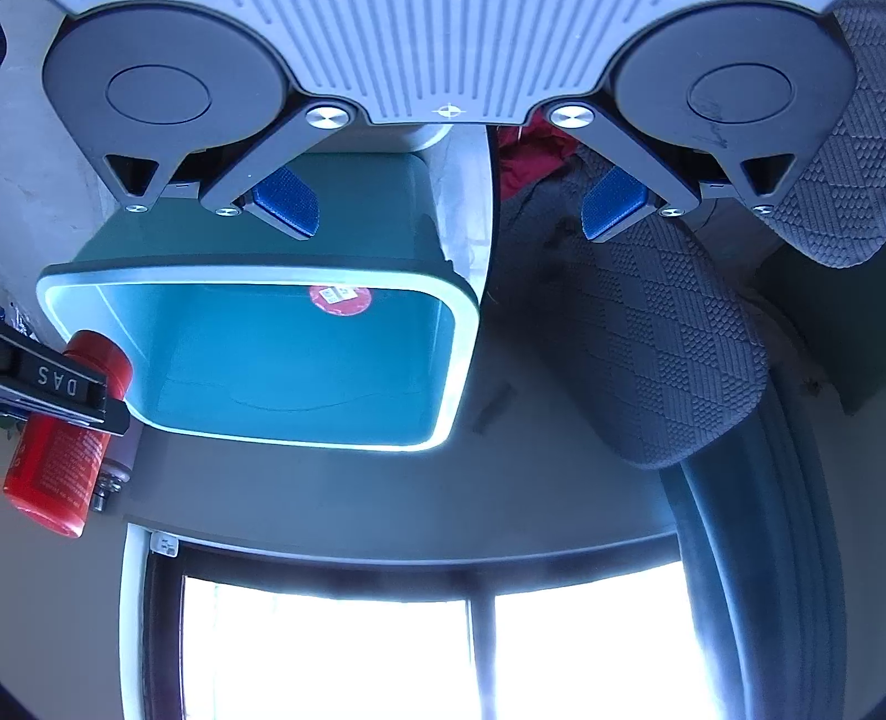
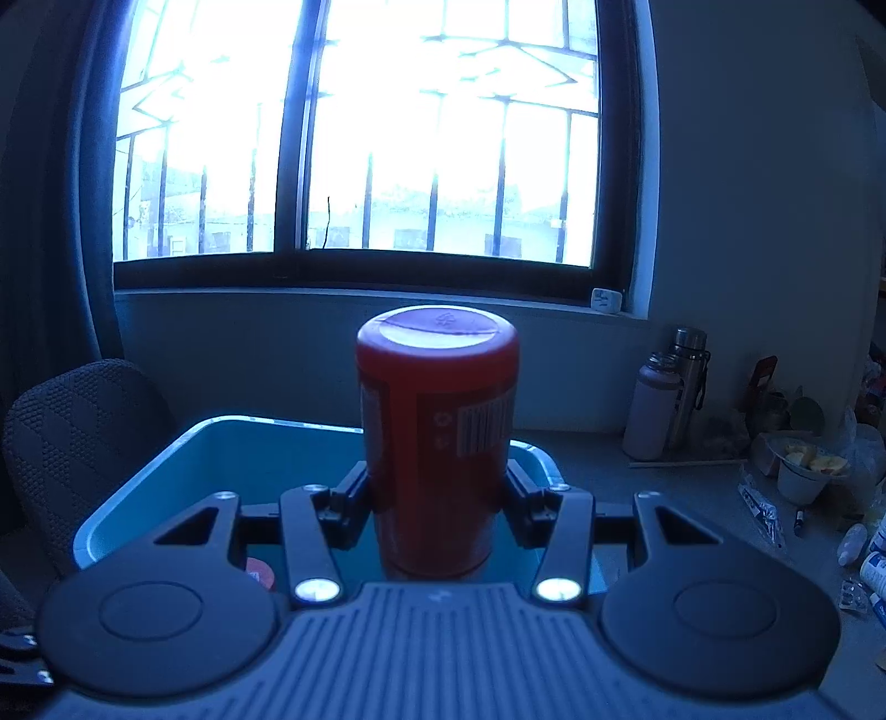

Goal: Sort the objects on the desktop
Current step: 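Lift and carry the tall red bottle with right tool over teal bin, then open right tool to drop the tall red bottle into teal bin, then move both tools back toward the white bin lid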

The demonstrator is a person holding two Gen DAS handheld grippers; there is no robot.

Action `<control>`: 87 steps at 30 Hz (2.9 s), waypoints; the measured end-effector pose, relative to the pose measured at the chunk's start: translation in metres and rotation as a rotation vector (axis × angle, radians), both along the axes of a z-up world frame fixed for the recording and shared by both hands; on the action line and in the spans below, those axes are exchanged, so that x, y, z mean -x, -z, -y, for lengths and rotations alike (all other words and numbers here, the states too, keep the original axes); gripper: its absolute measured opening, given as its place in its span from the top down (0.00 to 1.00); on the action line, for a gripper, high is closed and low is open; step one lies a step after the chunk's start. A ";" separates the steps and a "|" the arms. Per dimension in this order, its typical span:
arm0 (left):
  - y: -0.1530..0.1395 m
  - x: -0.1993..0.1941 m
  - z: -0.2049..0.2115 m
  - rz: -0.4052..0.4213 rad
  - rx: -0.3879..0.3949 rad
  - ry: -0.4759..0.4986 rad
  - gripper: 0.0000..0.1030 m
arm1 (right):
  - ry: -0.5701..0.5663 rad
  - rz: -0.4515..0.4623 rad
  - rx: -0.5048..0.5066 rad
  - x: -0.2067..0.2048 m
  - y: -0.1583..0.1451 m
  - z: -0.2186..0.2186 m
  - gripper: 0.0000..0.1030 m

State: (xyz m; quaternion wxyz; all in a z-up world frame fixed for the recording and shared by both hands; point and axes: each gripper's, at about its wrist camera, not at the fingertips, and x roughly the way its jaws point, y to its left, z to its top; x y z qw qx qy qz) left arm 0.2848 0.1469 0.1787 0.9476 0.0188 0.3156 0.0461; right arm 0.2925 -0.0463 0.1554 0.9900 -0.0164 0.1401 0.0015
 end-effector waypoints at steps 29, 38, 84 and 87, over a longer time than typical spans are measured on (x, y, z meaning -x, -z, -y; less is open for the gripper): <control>0.036 -0.036 -0.050 -0.085 0.119 0.052 0.00 | 0.036 -0.099 -0.003 -0.017 0.024 -0.017 0.15; 0.026 -0.022 -0.061 -0.101 0.268 0.123 0.00 | 0.026 -0.120 -0.083 0.024 0.004 0.015 0.08; 0.137 0.040 -0.058 -0.445 0.181 0.078 0.00 | 0.221 -0.437 -0.114 0.124 0.125 0.085 0.07; 0.136 0.047 -0.054 -0.436 0.166 0.077 0.00 | 0.207 -0.434 -0.118 0.127 0.125 0.088 0.07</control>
